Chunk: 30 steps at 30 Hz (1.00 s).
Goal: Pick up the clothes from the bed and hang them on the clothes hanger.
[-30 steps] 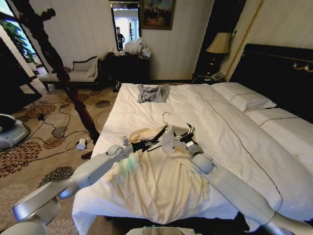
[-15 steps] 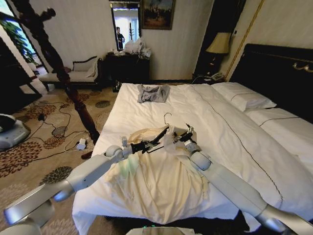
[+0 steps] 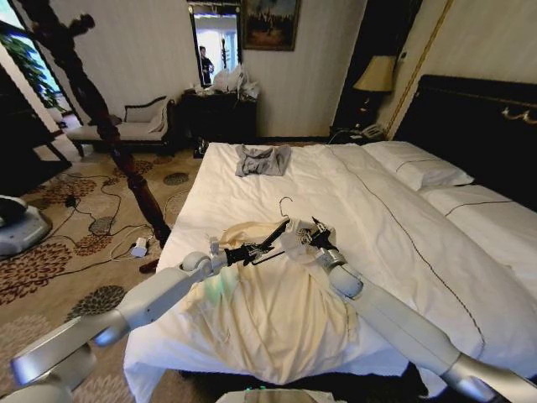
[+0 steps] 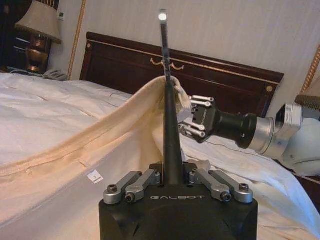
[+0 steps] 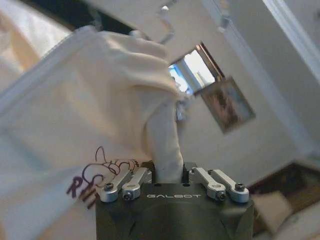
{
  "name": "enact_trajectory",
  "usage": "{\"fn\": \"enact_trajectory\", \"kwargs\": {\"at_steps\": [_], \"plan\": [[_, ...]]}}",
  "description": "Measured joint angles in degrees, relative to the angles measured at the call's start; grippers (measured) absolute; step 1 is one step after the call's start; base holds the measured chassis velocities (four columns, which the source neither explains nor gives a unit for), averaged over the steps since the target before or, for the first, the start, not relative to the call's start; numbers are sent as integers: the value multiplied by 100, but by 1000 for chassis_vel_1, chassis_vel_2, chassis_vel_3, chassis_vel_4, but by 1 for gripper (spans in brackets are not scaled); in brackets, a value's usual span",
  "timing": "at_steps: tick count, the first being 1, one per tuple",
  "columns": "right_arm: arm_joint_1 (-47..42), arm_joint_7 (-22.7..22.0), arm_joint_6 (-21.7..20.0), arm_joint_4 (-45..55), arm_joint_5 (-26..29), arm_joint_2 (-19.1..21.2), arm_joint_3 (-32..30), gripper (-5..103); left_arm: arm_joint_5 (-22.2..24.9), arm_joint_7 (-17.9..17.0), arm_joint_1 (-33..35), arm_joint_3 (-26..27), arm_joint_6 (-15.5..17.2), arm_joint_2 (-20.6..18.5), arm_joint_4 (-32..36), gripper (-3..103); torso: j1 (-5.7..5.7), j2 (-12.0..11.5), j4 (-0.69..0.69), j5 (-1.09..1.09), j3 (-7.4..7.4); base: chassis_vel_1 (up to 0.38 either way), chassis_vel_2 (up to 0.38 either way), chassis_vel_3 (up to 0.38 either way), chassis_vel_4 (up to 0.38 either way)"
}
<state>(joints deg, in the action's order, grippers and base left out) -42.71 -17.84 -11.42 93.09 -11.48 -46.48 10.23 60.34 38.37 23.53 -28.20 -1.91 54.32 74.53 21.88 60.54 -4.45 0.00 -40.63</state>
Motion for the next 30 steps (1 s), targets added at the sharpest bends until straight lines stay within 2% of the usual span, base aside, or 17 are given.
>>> {"fn": "enact_trajectory", "kwargs": {"at_steps": [1,3,5,11,12,13,14,17,18,19,21,23,25,26,29,30], "plan": [[0,0,0,0,0,0,0,27,0,0,0,0,0,0,0,18,0,0,0,0,0,0,0,0,0],[18,105,130,-79,-465,3,4,24,0,-8,2,-3,7,-27,15,18,0,0,0,0,0,0,0,0,0],[14,142,226,-129,-682,-5,0,24,-3,-49,16,-5,29,-59,49,18,0,0,0,0,0,0,0,0,0],[-43,142,285,-187,-734,-37,-42,23,-21,-208,57,9,122,-119,182,18,0,0,0,0,0,0,0,0,0],[-53,130,297,-200,-726,-44,-57,23,-24,-250,66,27,141,-141,230,16,0,0,-1,0,0,0,0,0,0],[-65,106,304,-205,-707,-45,-69,23,-27,-328,77,52,160,-174,296,20,0,0,0,0,0,0,0,0,0],[-65,106,304,-205,-707,-45,-69,23,-27,-328,77,52,160,-174,296,20,0,0,0,0,0,0,0,0,0],[-110,62,305,-215,-661,-53,-135,23,16,-574,148,128,297,-337,672,37,0,0,-1,-1,0,0,0,0,0],[-110,62,305,-215,-661,-53,-135,23,16,-574,148,128,297,-337,672,37,0,0,-1,-1,0,0,0,0,0],[-130,37,305,-225,-647,-58,-154,23,29,-635,194,163,351,-450,811,42,0,0,-2,0,0,0,0,0,0],[-162,4,304,-237,-620,-60,-174,23,33,-662,268,208,405,-637,974,53,-1,0,0,0,0,0,0,0,0],[-172,-5,308,-243,-614,-60,-181,23,36,-675,305,228,428,-733,1027,53,0,0,0,-1,0,0,0,0,0],[-178,-19,334,-273,-604,-67,-206,23,38,-671,394,278,460,-962,1102,64,0,0,1,-1,0,0,0,0,0],[-178,-19,334,-273,-604,-67,-206,23,38,-671,394,278,460,-962,1102,64,0,0,1,-1,0,0,0,0,0],[-184,-63,357,-343,-602,-110,-246,23,13,-636,562,393,454,-1217,1242,80,0,0,0,-1,0,0,0,0,0],[-184,-63,357,-343,-602,-110,-246,23,13,-636,562,393,454,-1217,1242,80,0,0,0,-1,0,0,0,0,0]]}}
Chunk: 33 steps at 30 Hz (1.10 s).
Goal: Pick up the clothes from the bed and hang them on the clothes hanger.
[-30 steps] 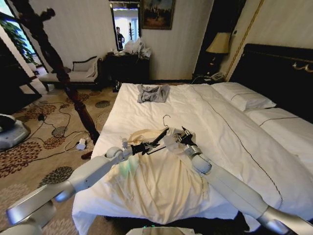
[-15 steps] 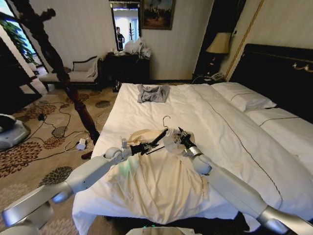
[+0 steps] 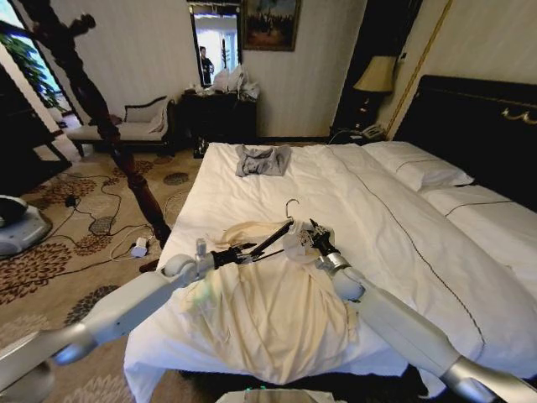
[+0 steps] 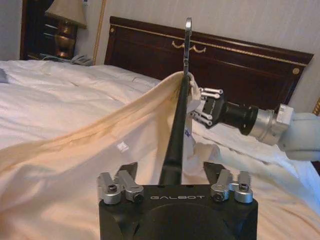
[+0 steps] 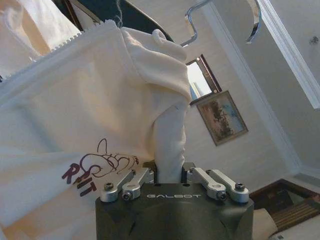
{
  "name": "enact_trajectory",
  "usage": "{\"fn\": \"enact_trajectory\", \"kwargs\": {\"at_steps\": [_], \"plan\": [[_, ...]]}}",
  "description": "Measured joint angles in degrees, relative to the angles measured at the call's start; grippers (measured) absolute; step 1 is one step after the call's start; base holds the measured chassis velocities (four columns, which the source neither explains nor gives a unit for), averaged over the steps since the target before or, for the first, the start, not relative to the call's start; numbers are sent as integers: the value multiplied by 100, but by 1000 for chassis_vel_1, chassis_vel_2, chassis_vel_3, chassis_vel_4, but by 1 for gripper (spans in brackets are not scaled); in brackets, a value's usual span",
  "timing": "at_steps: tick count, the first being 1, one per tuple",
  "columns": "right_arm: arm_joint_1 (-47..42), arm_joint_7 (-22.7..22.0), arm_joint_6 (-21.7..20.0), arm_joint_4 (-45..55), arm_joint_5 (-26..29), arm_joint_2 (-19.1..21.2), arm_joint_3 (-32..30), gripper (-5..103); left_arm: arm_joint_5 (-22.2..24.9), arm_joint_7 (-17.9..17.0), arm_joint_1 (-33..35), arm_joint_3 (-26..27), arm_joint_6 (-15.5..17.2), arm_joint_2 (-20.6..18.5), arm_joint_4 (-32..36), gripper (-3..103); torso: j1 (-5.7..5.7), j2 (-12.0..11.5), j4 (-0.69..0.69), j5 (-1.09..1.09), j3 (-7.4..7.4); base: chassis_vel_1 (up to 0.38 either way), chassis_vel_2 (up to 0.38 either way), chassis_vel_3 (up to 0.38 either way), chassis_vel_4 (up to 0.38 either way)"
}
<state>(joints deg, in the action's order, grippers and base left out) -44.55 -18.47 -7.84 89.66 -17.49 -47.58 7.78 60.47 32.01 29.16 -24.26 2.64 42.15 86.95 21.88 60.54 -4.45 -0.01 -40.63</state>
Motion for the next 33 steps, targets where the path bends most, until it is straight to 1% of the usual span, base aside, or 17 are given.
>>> {"fn": "enact_trajectory", "kwargs": {"at_steps": [2,3,5,7,8,10,12,13,15,17,19,20,22,23,26,28,33], "plan": [[-36,-36,11,-33,2,-10,-29,23,-32,-70,348,335,-58,-267,275,90,0,0,0,0,0,0,0,0,0],[-36,-36,11,-33,2,-10,-29,23,-32,-70,348,335,-58,-267,275,90,0,0,0,0,0,0,0,0,0],[-84,-58,18,-34,8,-8,-62,23,12,-188,726,769,-93,-442,546,99,0,0,1,1,0,0,0,0,0],[-130,-88,23,-35,13,-7,-85,23,135,-452,1077,1310,-92,-487,668,100,-1,0,1,0,0,0,0,0,0],[-130,-88,23,-35,13,-7,-85,23,135,-452,1077,1310,-92,-487,668,100,-1,0,1,0,0,0,0,0,0],[-172,-106,32,-26,15,-2,-96,23,245,-840,1398,1867,-89,-439,642,100,-1,0,0,2,0,0,0,0,0],[-182,-111,40,2,15,6,-92,23,356,-1102,1566,2191,-59,-384,502,100,0,0,0,-2,1,0,0,0,0],[-181,-112,41,13,15,4,-84,23,352,-1140,1584,2249,-46,-383,427,100,0,0,0,0,0,0,0,0,0],[-172,-112,41,16,16,-7,-76,23,289,-1131,1585,2263,-42,-395,347,100,0,0,0,0,0,0,0,0,0],[-141,-119,41,32,19,-45,-67,23,-35,-883,1509,2183,-39,-479,137,100,0,0,0,0,1,0,0,0,0],[-133,-132,39,60,25,-81,-62,23,-357,-593,1336,1971,-132,-535,-85,100,0,0,2,1,0,0,0,0,0],[-133,-132,39,60,25,-81,-62,23,-357,-593,1336,1971,-132,-535,-85,100,0,0,2,1,0,0,0,0,0],[-158,-150,25,100,33,-90,-62,23,-718,-335,1111,1723,-274,-528,-341,100,0,0,0,0,0,0,0,0,0],[-182,-156,14,116,36,-90,-61,23,-857,-273,1009,1616,-315,-500,-460,100,0,0,-1,1,0,0,0,0,0],[-216,-164,4,144,38,-77,-61,23,-1084,-226,854,1427,-405,-432,-695,100,0,0,-2,1,0,0,0,0,0],[-259,-172,-4,163,41,-57,-81,23,-1300,-219,720,1272,-564,-354,-974,100,0,0,-2,0,0,0,0,0,0],[-317,-212,-6,179,48,-41,-113,23,-1478,-206,645,1222,-747,-247,-1254,100,0,0,1,1,0,0,0,0,0]]}}
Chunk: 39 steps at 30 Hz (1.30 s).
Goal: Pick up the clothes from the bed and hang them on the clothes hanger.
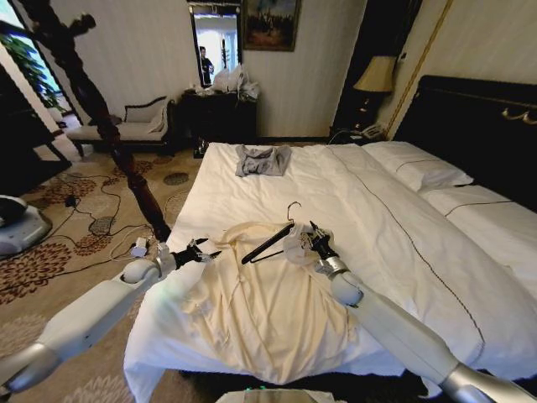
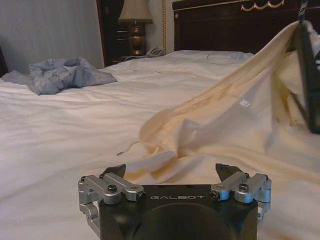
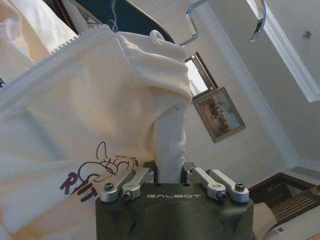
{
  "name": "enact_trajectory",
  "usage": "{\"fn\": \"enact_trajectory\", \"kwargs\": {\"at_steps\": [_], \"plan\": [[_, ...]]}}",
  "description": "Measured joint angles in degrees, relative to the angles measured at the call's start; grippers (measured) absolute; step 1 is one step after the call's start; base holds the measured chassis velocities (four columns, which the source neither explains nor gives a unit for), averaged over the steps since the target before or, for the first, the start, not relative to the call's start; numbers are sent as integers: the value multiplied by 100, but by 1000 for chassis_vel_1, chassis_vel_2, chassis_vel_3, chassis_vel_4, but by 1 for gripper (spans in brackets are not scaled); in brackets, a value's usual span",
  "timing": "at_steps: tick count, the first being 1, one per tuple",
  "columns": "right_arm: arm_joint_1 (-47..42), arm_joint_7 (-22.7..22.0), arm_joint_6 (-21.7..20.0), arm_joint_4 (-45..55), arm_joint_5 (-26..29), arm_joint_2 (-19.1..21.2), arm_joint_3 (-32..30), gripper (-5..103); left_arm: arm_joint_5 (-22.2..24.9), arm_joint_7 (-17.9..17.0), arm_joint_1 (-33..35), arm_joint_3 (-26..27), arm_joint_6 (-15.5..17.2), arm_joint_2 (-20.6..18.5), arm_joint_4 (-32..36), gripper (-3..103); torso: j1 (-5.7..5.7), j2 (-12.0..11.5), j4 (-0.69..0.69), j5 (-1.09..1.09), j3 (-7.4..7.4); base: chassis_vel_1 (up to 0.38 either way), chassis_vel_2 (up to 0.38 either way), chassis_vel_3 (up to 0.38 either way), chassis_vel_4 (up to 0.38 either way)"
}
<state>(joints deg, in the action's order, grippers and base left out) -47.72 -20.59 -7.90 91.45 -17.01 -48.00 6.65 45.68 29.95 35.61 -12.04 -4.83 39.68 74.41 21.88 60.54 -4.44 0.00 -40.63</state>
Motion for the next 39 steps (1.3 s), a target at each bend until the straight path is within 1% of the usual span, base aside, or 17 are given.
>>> {"fn": "enact_trajectory", "kwargs": {"at_steps": [1,2,5,11,12,13,16,17,19,22,26,27,31,32,35,36,39], "plan": [[-25,-22,0,-2,-2,-7,-3,23,-38,1,-9,0,-35,51,-61,103,0,0,-1,0,0,0,0,0,0],[-48,-29,0,-11,-8,-17,-3,23,-63,1,-15,1,-56,98,-99,101,0,0,-2,0,0,0,0,0,0],[-69,-34,0,-17,-17,-43,-2,23,-104,-12,-55,-17,-115,200,-195,99,0,0,-1,1,0,0,0,0,0],[-65,-35,0,-34,-21,-76,14,23,-159,-37,-304,-224,-268,503,-644,97,0,0,-1,0,0,0,0,0,0],[-62,-35,-1,-34,-21,-79,18,23,-162,-36,-342,-247,-276,550,-690,94,0,0,-2,0,0,0,0,0,0],[-59,-35,-8,-34,-21,-81,22,23,-167,-34,-389,-275,-281,602,-739,96,1,0,-2,0,0,0,0,0,0],[-62,-35,-26,-19,-21,-77,23,23,-173,-30,-450,-308,-293,687,-784,97,0,0,-2,1,0,0,0,0,0],[-65,-35,-30,-13,-19,-72,22,23,-176,-29,-455,-312,-293,696,-772,101,0,0,-3,-1,0,0,0,0,0],[-65,-35,-37,-11,-15,-66,21,23,-177,-29,-445,-313,-288,671,-701,99,0,0,-3,-1,0,0,0,0,0],[-57,-35,-47,-10,-11,-57,20,23,-206,-28,-351,-297,-273,525,-480,97,0,0,-2,0,0,0,0,0,0],[-50,-37,-52,-38,-18,-69,17,23,-328,-3,-105,-120,-274,196,-109,95,0,0,0,0,0,0,0,0,0],[-50,-37,-52,-38,-18,-69,17,23,-328,-3,-105,-120,-274,196,-109,95,0,0,0,0,0,0,0,0,0],[-55,-37,-22,-106,-56,-103,20,23,-433,97,78,89,-345,-93,89,92,0,0,-1,0,0,0,0,0,0],[-55,-37,-22,-106,-56,-103,20,23,-433,97,78,89,-345,-93,89,92,0,0,-1,0,0,0,0,0,0],[-35,-36,17,-154,-75,-142,22,23,-765,153,47,172,-491,-144,16,87,0,0,0,0,0,0,0,0,0],[-35,-36,17,-154,-75,-142,22,23,-765,153,47,172,-491,-144,16,87,0,0,0,0,0,0,0,0,0],[-31,-33,36,-158,-90,-146,22,23,-891,134,-60,155,-523,26,-140,85,0,0,-2,0,0,0,0,0,0]]}}
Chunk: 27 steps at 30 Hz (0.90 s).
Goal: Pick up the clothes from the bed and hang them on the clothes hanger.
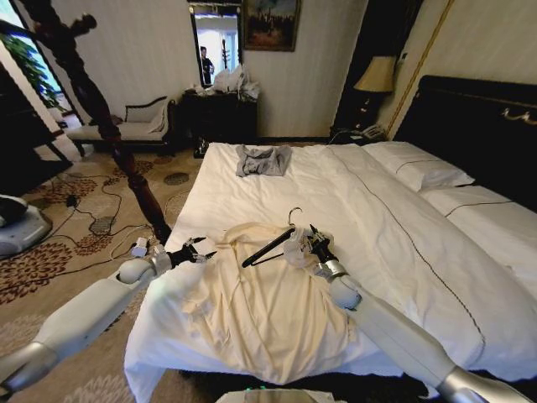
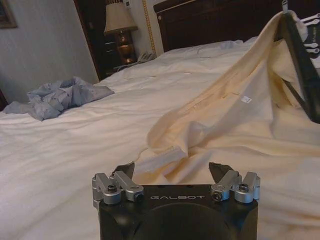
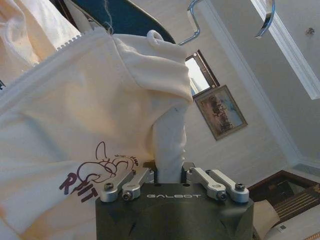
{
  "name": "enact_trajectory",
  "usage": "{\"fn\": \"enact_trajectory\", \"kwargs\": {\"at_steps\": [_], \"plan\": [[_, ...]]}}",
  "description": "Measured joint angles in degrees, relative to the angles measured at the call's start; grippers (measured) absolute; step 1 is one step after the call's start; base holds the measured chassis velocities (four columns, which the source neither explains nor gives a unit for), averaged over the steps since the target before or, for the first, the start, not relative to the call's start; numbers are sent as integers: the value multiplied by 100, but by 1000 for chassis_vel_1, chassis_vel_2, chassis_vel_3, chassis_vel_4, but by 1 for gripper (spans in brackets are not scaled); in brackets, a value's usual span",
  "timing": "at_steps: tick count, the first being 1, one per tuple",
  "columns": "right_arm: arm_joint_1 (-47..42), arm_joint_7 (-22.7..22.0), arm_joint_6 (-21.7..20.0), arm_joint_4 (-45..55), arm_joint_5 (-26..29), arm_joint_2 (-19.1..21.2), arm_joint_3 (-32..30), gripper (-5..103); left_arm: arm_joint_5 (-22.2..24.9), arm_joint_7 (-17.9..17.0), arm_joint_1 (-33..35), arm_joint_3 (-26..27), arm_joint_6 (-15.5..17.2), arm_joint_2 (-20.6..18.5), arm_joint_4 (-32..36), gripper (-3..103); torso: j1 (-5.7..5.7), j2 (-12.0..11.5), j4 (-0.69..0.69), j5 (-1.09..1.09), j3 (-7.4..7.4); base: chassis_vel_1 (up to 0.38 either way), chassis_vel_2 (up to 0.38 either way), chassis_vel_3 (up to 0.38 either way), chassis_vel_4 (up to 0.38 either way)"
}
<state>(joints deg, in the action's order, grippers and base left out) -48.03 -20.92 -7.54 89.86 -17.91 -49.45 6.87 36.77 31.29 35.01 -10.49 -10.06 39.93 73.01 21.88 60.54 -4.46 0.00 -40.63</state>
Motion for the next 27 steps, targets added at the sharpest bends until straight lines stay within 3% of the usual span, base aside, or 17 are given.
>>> {"fn": "enact_trajectory", "kwargs": {"at_steps": [7,11,17,19,22,23,25,27], "plan": [[-6,2,5,38,2,45,-10,23,-347,-43,-223,-136,-42,356,-300,77,0,0,1,0,0,0,0,0,0],[-6,4,22,36,3,69,-19,23,-457,-44,-364,-204,-86,542,-554,81,0,0,0,0,0,0,0,0,0],[-4,4,22,37,5,45,-16,23,-506,-84,-436,-264,-170,777,-754,74,0,0,1,0,0,0,0,0,0],[-5,3,22,38,5,45,-14,23,-504,-98,-439,-264,-181,809,-771,69,0,0,1,0,0,0,0,0,0],[-1,5,22,42,9,58,-3,23,-486,-130,-459,-265,-202,864,-820,52,0,0,0,1,0,0,0,0,0],[-1,5,22,42,9,58,-3,23,-486,-130,-459,-265,-202,864,-820,52,0,0,0,1,0,0,0,0,0],[11,5,10,72,24,64,8,23,-463,-133,-461,-275,-204,853,-836,41,0,0,1,0,0,0,0,0,0],[17,6,4,86,28,68,12,23,-458,-133,-460,-277,-204,842,-836,41,0,0,1,0,0,0,0,0,0]]}}
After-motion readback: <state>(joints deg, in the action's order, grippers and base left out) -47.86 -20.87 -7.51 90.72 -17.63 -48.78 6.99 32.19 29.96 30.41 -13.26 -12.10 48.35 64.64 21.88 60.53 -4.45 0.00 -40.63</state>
